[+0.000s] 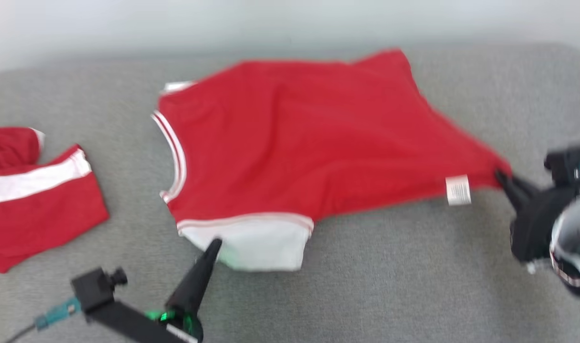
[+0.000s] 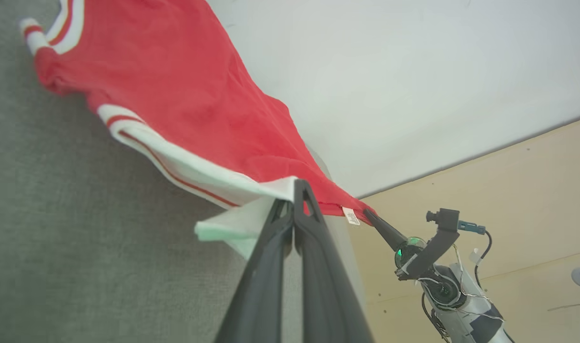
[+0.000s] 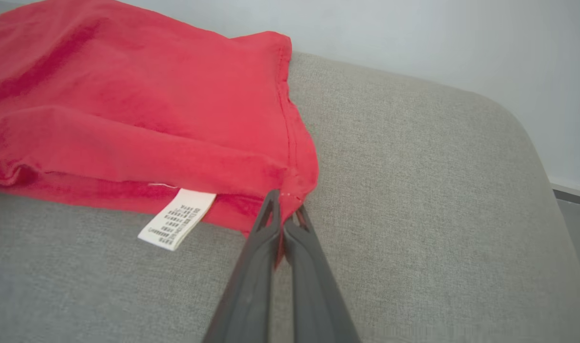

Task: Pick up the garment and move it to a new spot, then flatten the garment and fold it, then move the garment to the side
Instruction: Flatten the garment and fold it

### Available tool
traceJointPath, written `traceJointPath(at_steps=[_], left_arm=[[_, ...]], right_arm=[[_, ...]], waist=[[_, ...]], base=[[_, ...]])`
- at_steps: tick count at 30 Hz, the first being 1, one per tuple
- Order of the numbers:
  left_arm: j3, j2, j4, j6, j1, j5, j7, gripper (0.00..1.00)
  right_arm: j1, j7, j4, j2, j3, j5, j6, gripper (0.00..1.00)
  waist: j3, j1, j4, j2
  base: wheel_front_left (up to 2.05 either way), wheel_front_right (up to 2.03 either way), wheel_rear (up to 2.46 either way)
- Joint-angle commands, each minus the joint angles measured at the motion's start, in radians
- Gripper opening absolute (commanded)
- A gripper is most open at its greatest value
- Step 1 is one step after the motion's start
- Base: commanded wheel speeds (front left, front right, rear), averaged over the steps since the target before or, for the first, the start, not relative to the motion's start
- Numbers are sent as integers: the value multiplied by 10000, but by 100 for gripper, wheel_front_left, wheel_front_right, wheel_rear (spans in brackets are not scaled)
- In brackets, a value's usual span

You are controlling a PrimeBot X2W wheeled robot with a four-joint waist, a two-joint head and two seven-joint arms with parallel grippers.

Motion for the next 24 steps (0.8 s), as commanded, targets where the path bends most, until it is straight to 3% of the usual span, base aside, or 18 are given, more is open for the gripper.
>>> traceJointPath(at_steps=[1,12,24], left_arm=[[-36,96,-33,-19,327,-127,12,0],[-357,583,15,-19,1900,-1035,400,0],[-448,963,-28,-9,2784,-1757,858,0]], right_arm=[[508,182,-152,101,-280,-85,-28,0],[3820,2201,-1976,1242,-2611,-746,-28,0],[5255,3283,-3096,2178,-3680,-1038,-28,0]], waist=[[-717,4,352,3],[-1435,4,397,3],[-1431,4,327,3]], base=[[0,0,0],[0,0,0],[0,0,0]])
